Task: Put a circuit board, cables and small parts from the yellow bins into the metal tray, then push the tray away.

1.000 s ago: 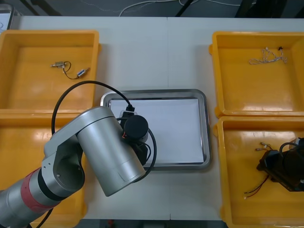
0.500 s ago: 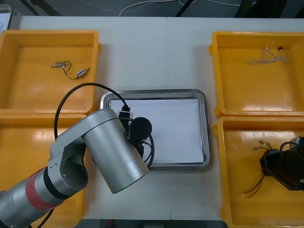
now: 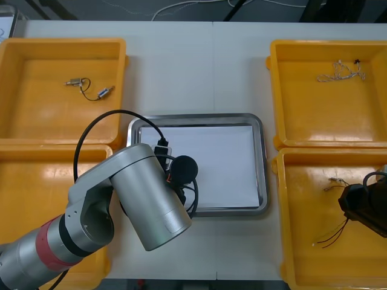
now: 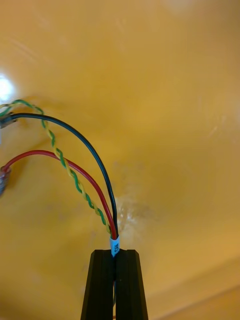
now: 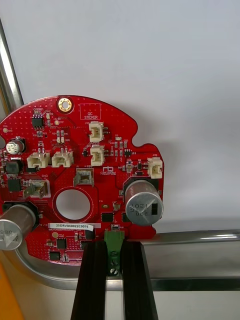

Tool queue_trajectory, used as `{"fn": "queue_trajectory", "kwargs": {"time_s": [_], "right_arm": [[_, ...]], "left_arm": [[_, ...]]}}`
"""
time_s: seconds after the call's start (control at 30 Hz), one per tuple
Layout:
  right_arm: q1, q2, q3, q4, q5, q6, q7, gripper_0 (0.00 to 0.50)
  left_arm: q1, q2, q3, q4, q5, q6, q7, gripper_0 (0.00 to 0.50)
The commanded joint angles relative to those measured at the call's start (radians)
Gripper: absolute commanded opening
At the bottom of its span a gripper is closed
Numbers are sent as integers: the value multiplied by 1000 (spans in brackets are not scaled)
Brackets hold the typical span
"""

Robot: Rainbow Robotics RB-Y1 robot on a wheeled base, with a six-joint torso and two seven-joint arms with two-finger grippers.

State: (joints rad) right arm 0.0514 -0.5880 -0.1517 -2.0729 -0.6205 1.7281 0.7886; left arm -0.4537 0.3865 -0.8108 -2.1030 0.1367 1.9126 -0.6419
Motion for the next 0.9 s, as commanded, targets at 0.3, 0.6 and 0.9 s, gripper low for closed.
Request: {"fn": "queue_trajectory", "kwargs": {"time_s": [0.3, 0.6, 0.9], "right_arm": [[-88, -69, -68, -227, 24, 192, 152, 0], [-99, -75, -121, -323, -22, 192, 394, 0], [-111, -90, -169, -338, -163, 192, 609, 0]], "left_arm": [[9, -40, -25, 52, -40, -83, 25, 0], [9, -40, -45, 52, -39, -96, 28, 0], [10, -48, -53, 52, -37, -99, 28, 0]]}}
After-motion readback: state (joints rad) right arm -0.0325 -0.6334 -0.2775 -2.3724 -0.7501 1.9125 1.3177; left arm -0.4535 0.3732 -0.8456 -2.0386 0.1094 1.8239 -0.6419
